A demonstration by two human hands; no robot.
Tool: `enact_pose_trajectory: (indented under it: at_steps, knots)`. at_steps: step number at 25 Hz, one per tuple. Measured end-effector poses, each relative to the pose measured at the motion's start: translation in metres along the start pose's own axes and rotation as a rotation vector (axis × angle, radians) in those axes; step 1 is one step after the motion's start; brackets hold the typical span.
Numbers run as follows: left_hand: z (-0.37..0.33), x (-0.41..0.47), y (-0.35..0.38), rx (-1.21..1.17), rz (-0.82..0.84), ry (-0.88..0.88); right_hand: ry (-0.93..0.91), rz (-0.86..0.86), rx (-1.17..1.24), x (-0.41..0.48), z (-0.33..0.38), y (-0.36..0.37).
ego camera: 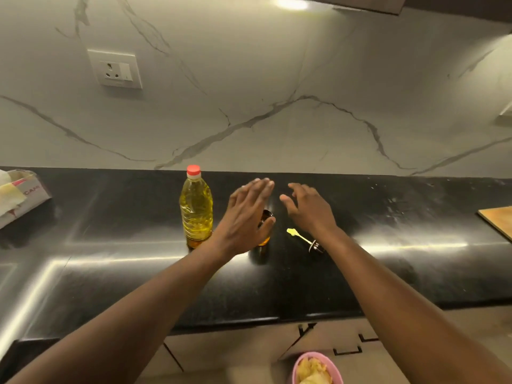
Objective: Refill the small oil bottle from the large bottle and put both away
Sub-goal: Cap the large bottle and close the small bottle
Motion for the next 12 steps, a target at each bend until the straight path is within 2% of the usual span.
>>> enact_pose_trajectory:
  at_steps: [3,6,12]
  knots:
    - [-0.031,-0.027,0.065,0.031,0.249,0.094,0.068,0.089,-0.116,-0.036,-0.050,0.010]
    - [-0.042,-0.055,0.114,0.042,0.454,0.061,0.181,0.151,-0.117,-0.071,-0.083,0.022]
    - [-0.042,-0.075,0.149,0.042,0.660,0.018,0.369,0.148,-0.022,-0.114,-0.114,0.054]
Point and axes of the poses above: each hand's wrist, its own x-axis towards the middle knuckle, its own y-axis out of the palm, z = x × y, the point moved 5 cm from there along x, towards the middle knuckle, and after that the axes turned 11 degrees about -z, right-handed, at the moved point
